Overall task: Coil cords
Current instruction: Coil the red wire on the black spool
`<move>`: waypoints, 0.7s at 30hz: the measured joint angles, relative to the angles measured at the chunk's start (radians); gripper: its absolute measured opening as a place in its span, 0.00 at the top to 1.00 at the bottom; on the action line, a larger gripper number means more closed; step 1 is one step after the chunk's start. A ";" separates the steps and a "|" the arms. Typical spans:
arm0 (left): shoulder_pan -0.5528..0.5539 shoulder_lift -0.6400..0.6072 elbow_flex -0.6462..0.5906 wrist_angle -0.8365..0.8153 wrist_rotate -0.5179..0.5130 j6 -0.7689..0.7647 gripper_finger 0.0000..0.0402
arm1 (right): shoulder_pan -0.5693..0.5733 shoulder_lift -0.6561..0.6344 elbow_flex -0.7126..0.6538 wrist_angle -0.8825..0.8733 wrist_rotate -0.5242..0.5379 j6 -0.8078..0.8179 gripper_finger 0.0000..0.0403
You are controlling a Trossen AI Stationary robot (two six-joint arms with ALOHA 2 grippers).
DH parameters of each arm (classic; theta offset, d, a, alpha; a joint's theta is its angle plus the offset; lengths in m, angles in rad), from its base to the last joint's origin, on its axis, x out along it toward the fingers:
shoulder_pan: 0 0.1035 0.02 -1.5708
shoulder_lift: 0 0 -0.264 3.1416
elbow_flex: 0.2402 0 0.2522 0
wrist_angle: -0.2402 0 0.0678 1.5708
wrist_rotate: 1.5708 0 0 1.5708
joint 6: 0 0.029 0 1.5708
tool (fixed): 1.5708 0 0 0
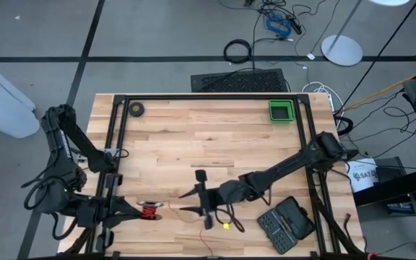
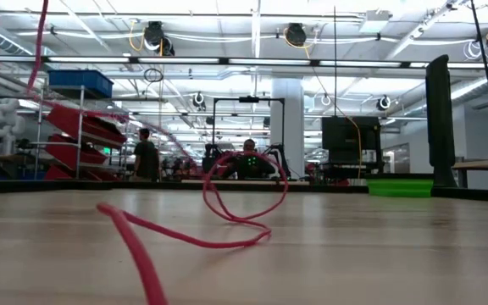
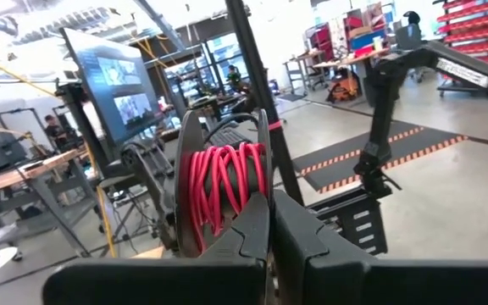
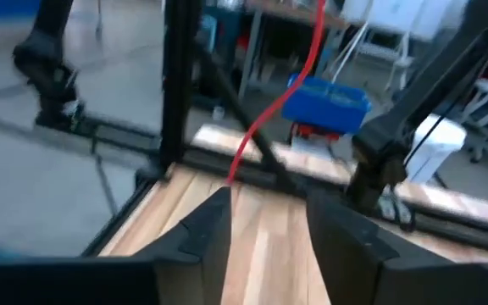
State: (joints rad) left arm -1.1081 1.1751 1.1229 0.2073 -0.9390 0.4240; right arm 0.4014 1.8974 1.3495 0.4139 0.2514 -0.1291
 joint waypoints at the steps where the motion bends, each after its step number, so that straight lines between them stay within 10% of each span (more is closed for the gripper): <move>1: 0.006 0.001 0.000 0.002 0.000 0.000 0.98 | -0.009 0.017 0.000 0.045 -0.001 -0.003 0.63; 21: 0.042 0.016 0.000 -0.008 0.000 -0.022 0.98 | -0.085 0.116 0.000 0.164 -0.188 0.112 0.59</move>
State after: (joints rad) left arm -1.0660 1.1908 1.1229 0.1993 -0.9388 0.4023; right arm 0.3168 2.0137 1.3495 0.5782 0.0631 -0.0170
